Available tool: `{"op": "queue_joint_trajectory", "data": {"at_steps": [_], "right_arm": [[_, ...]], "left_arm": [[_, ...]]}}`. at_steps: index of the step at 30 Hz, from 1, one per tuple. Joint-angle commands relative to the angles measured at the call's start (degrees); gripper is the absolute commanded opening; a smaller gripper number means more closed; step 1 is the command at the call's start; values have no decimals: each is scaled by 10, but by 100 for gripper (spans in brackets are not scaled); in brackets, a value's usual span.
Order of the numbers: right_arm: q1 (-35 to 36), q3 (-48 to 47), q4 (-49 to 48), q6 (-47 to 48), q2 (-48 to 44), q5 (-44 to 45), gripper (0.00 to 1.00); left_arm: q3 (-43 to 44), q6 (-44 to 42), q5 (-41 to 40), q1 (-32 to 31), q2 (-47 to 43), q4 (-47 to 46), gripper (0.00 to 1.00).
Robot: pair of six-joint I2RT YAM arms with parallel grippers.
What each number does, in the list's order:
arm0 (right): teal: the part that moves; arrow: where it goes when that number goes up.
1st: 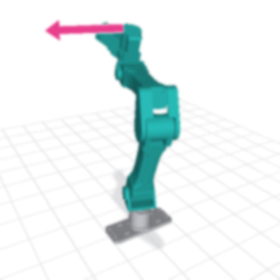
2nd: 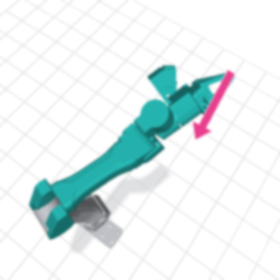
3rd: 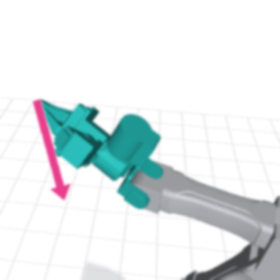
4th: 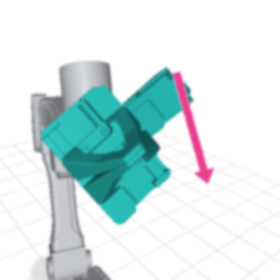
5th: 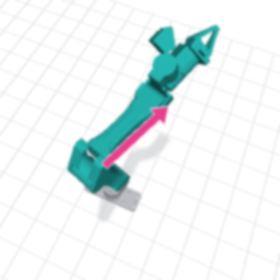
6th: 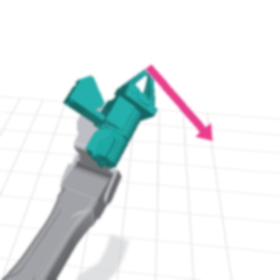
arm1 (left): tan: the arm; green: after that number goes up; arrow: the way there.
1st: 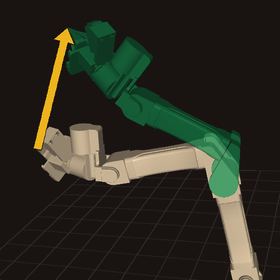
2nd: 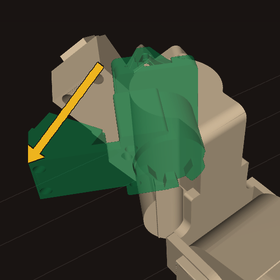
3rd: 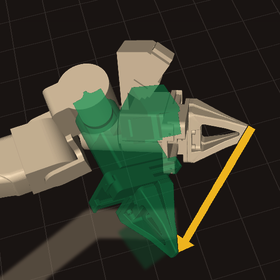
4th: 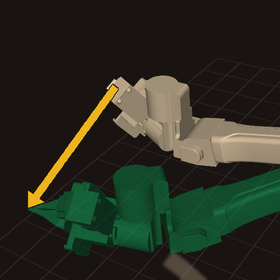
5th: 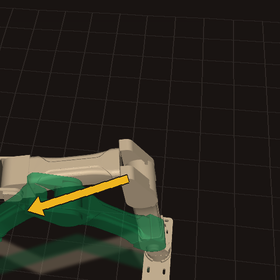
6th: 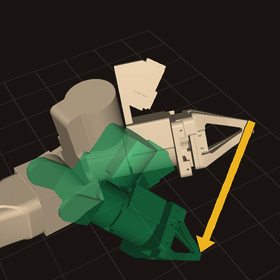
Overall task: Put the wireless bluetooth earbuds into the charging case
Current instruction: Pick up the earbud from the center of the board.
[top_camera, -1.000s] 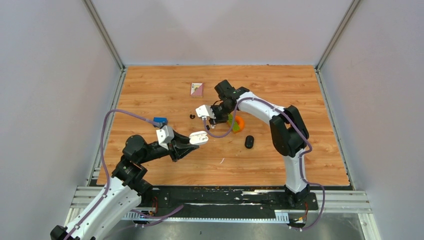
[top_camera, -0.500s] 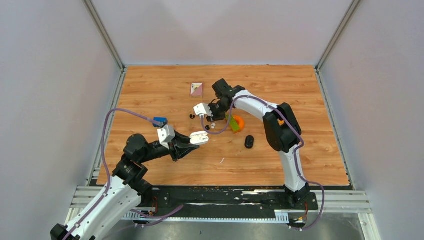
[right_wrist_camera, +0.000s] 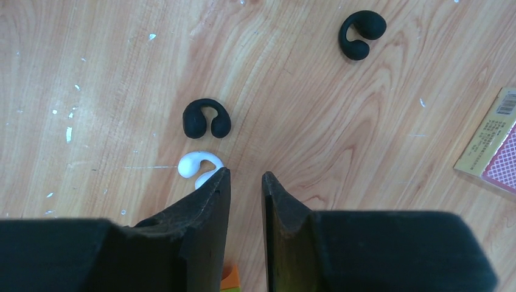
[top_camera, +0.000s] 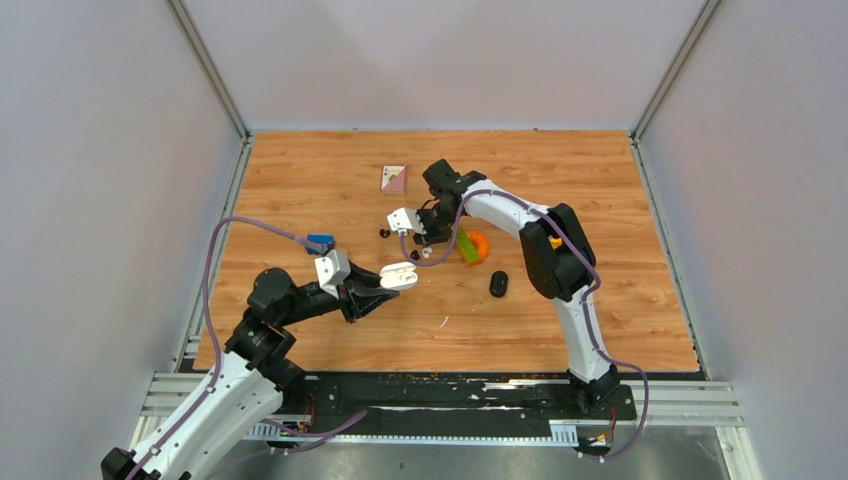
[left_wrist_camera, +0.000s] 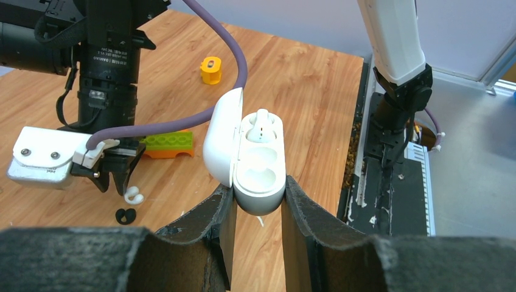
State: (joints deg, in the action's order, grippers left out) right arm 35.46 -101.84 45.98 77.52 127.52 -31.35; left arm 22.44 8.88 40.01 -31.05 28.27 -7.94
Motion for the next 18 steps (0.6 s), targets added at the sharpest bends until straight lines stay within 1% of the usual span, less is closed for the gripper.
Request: {"op": "queue_joint_trajectory", "data": {"at_steps": [1,8,18], "right_arm": [[-2,-18,36,13,-3,-3,27],[-2,-4,52,16,-13,0,27],[-2,-22,120,29,-7,3,27]], "left_arm": [[2,2,3,-1,-5,-18,0],[2,1,3,0,-6,-18,0],[3,1,2,-1,-5,-18,0]]}}
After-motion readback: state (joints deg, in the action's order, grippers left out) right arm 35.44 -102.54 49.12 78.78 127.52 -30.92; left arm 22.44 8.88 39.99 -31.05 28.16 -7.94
